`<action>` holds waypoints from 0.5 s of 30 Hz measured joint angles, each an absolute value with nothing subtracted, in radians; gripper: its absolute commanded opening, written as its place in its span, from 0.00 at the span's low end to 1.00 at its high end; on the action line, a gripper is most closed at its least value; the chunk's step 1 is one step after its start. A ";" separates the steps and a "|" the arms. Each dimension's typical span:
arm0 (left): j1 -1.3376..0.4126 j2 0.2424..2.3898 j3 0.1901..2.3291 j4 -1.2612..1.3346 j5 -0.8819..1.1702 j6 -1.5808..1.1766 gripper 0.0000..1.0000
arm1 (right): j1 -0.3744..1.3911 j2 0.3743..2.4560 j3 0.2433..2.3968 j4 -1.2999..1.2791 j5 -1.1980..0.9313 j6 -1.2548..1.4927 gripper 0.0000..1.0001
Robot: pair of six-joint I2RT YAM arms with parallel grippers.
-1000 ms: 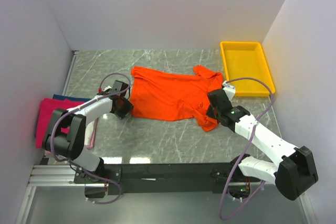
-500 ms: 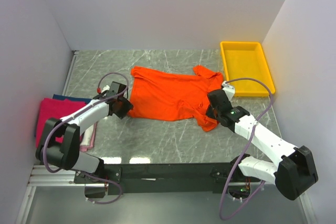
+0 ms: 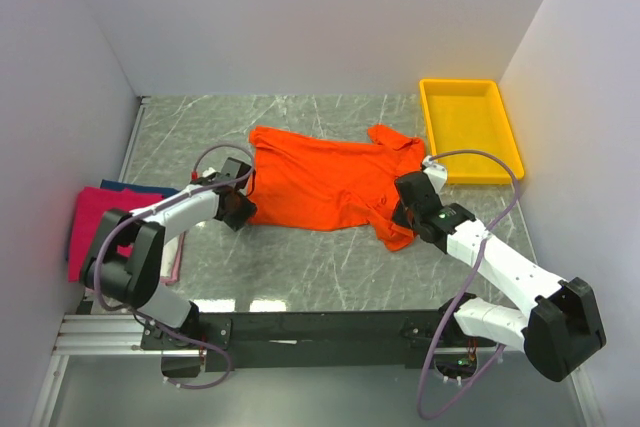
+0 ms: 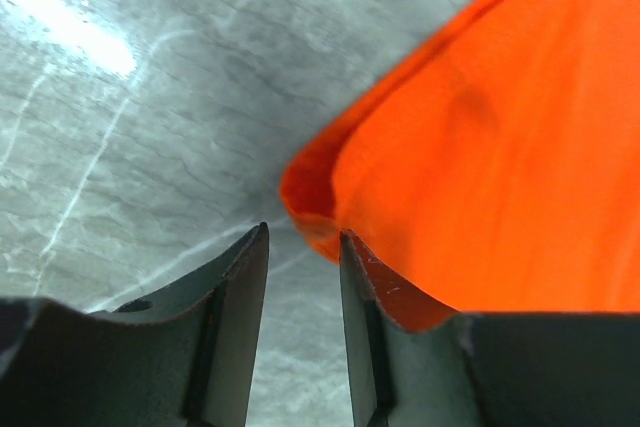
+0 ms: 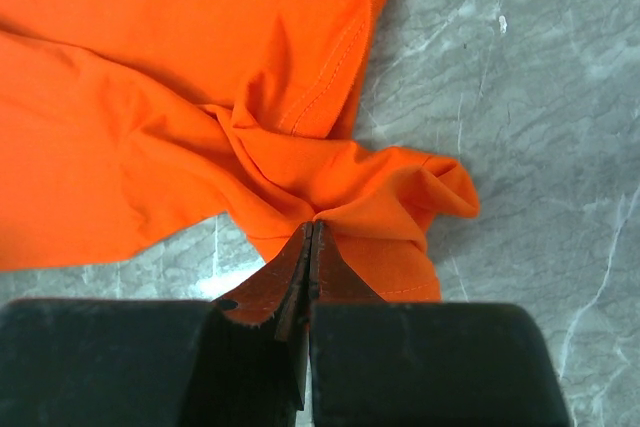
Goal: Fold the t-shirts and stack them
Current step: Flatten the tshirt out
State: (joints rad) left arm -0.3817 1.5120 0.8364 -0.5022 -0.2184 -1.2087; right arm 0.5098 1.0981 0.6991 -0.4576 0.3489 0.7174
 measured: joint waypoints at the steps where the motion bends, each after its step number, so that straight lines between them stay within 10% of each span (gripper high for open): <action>1: -0.382 1.520 0.836 -0.502 -0.227 -1.215 0.40 | 0.510 1.098 0.699 -0.458 0.349 0.718 0.00; 8: -0.381 1.554 0.840 -0.484 -0.244 -1.221 0.37 | 0.510 1.094 0.699 -0.458 0.349 0.724 0.00; 11: -0.381 1.562 0.842 -0.475 -0.257 -1.224 0.27 | 0.510 1.089 0.699 -0.461 0.350 0.724 0.00; 12: -0.381 1.562 0.842 -0.473 -0.259 -1.225 0.01 | 0.510 1.087 0.699 -0.463 0.350 0.724 0.00; 15: -0.375 1.563 0.843 -0.471 -0.267 -1.224 0.01 | 0.510 1.075 0.699 -0.472 0.350 0.725 0.00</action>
